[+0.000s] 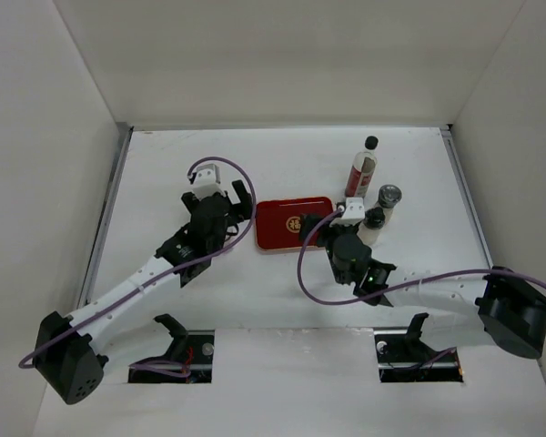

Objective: Organize the condiment bottles

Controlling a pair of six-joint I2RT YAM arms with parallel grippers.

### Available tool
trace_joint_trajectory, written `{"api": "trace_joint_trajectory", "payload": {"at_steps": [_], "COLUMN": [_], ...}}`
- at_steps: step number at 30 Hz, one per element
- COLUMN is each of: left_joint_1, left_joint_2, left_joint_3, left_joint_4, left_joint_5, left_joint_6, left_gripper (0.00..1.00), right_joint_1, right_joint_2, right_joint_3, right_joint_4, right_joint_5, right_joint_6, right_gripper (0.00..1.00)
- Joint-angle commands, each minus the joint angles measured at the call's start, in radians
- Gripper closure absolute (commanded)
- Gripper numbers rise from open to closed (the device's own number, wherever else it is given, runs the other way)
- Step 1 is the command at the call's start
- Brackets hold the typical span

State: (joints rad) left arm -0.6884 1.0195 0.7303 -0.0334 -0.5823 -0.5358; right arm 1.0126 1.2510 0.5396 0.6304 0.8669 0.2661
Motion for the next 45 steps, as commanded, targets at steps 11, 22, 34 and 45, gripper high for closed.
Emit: {"api": "trace_joint_trajectory", "payload": {"at_steps": [11, 22, 34, 45], "left_joint_1": [0.163, 0.192, 0.243, 0.301], "left_joint_2": [-0.007, 0.091, 0.284, 0.416], "left_joint_3": [-0.002, 0.032, 0.1, 0.156], "left_joint_4": [0.029, 0.049, 0.136, 0.152], "left_joint_5": [-0.06, -0.093, -0.042, 0.027], "left_joint_6": [0.056, 0.112, 0.165, 0.161], "left_gripper": [0.0, 0.34, 0.12, 0.12], "right_joint_1": [0.011, -0.001, -0.006, -0.033], "right_joint_2": [-0.067, -0.045, -0.005, -0.05], "right_joint_3": [0.002, 0.01, 0.008, -0.015], "right_joint_4": [0.029, 0.005, 0.043, 0.046], "right_joint_5": [-0.128, -0.161, -0.23, -0.227], "right_joint_6": [0.041, 0.081, 0.084, 0.082], "right_gripper": [0.77, 0.39, 0.19, 0.14]}}
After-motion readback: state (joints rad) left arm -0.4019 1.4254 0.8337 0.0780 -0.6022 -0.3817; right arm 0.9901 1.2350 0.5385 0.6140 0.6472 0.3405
